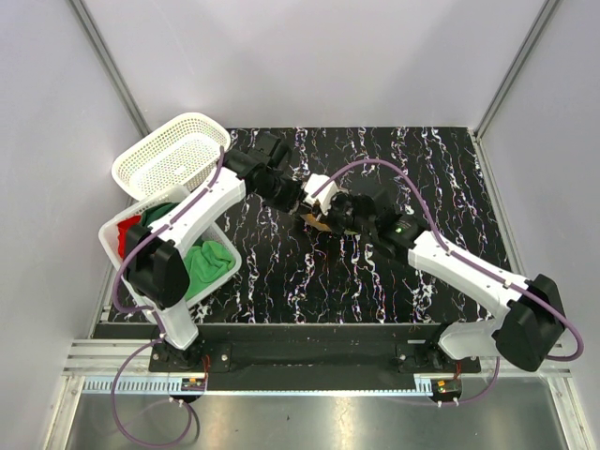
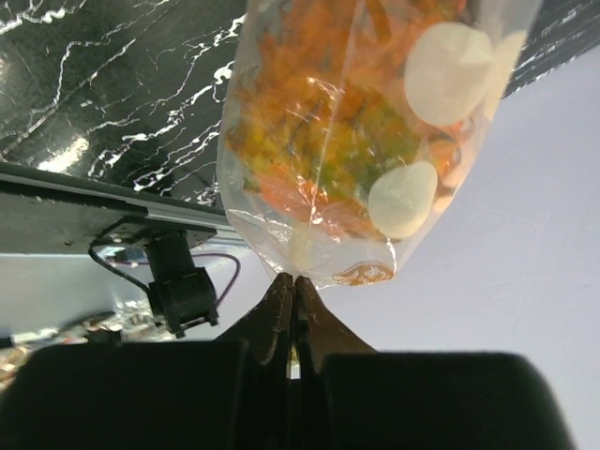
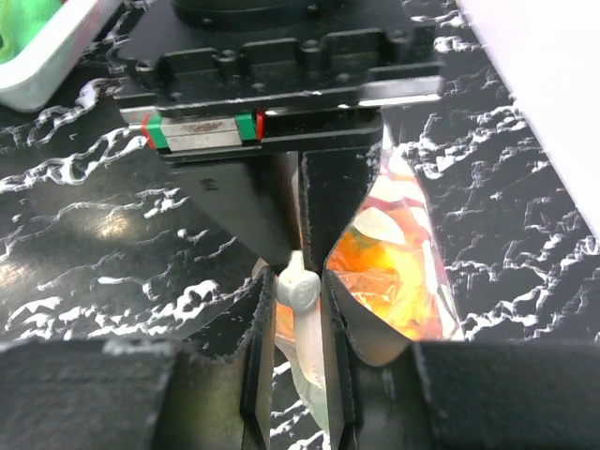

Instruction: Open the zip-top bag and remove the fake food

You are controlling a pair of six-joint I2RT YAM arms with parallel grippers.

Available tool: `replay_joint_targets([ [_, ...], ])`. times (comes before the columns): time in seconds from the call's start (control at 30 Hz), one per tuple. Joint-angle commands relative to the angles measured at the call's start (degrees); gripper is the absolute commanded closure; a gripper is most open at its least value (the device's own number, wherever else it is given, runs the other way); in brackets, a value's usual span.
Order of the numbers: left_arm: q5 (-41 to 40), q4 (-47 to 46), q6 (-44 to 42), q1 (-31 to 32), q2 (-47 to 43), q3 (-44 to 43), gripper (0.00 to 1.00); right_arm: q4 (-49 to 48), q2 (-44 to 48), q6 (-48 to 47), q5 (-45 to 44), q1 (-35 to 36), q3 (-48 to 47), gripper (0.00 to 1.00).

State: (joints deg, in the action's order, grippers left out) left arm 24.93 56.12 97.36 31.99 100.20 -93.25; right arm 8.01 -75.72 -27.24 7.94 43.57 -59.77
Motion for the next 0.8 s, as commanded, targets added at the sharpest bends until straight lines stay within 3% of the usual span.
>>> replay_joint_targets([
  [0.0, -1.44, -0.13, -8.82, 0.36, -1.94, -5.89, 0.68, -3.44, 2.16, -0.27, -2.5, 0.11, -0.44, 1.0],
  [0.03, -2.51, -0.13, -10.25, 0.36, -2.38, -5.89, 0.57, -3.44, 2.33, 0.17, -2.58, 0.2, -0.52, 1.0],
  [0.07, -3.47, -0.04, -11.48, 0.27, -2.9, -4.76, 0.35, -3.35, 2.42, 0.61, -2.93, 0.2, -0.53, 1.0],
  [0.2, -11.01, -1.27, -20.79, -1.14, -8.16, -2.11, 0.1, -3.44, 2.69, 1.23, -3.9, 0.2, -0.61, 1.0],
  [0.37, -19.81, -5.22, -38.86, -2.72, -13.01, 1.05, 0.07, -2.74, 2.95, 2.19, -4.51, 0.11, -1.58, 1.0],
  [0.47, -18.79, -15.57, -48.89, -3.86, -16.61, 8.95, 0.13, -1.17, 3.04, 2.63, -3.03, -0.77, -3.07, 1.0],
  [0.57, -11.86, -30.84, -58.99, -5.09, -20.65, 16.42, 0.16, 3.49, 2.08, 3.77, 1.96, -3.66, -8.32, 1.0],
  [0.63, -8.77, -34.65, -64.64, -5.53, -21.19, 18.97, 0.16, 7.96, 0.41, 5.7, 8.88, -7.16, -11.32, 1.0],
  [0.77, 6.23, -41.08, -77.21, -5.44, -20.58, 20.13, 0.15, 14.56, -2.41, 7.29, 16.92, -8.68, -18.35, 1.0],
])
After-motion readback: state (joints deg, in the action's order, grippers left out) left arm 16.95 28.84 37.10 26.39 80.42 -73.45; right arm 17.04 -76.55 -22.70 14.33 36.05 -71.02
